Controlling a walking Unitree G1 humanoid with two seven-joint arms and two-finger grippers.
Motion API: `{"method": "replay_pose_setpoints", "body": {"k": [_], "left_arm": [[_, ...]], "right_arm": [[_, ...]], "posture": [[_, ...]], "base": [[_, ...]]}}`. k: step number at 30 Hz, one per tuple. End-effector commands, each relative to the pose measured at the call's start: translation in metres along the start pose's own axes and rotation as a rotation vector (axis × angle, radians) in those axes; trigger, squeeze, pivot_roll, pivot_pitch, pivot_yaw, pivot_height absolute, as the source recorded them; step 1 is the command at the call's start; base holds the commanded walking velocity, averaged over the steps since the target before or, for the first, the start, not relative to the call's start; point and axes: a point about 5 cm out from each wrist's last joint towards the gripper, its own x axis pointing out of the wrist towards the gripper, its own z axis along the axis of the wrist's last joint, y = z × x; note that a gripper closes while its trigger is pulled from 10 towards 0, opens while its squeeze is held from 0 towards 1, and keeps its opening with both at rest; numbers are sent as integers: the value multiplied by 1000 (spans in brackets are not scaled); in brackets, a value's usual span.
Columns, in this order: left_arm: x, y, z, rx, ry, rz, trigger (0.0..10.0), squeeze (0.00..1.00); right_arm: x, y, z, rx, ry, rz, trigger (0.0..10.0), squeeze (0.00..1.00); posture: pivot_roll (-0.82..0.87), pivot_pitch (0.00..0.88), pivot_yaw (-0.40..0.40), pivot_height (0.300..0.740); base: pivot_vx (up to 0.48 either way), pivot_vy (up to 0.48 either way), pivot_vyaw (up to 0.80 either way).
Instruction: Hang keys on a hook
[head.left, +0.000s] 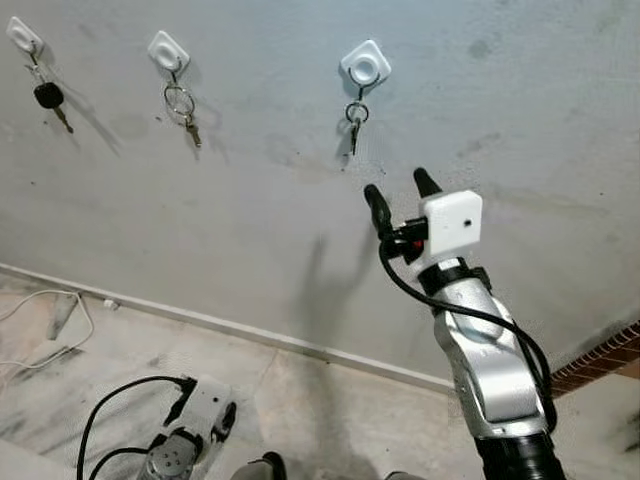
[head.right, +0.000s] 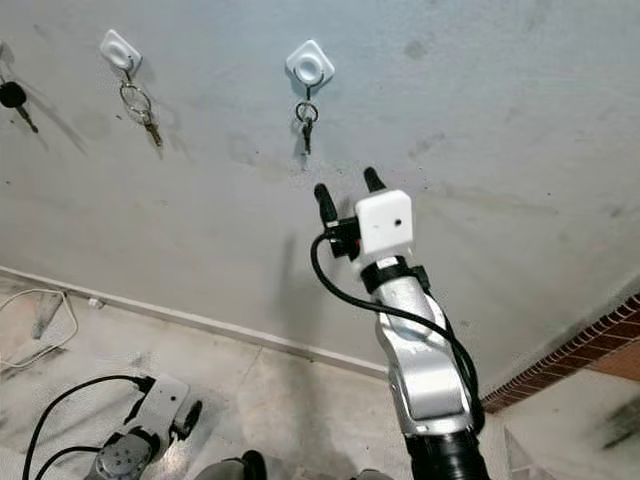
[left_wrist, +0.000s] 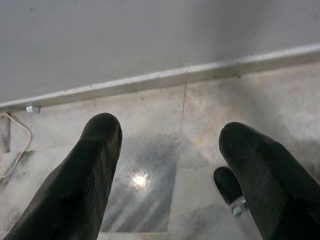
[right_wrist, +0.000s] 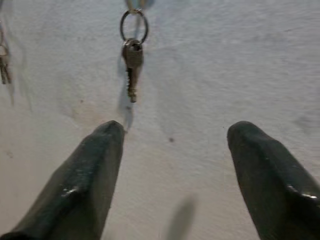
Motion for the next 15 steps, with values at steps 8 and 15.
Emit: {"method": "replay_pose_setpoints", "body": {"k": [8, 15], "left_arm": [[-9, 20, 5, -141, -137, 31, 10000, 0], [-8, 24, 22, -224, -250, 30, 10000, 0]], "right_arm": [[-15, -7, -1, 30, 51, -32, 10000, 1000], [-17, -10, -8, 44, 92, -38, 10000, 1000]], "posture": [[-66, 159, 61, 740], [-54, 160, 50, 740]], "base": [[0, 0, 0], [0, 0, 0]]}}
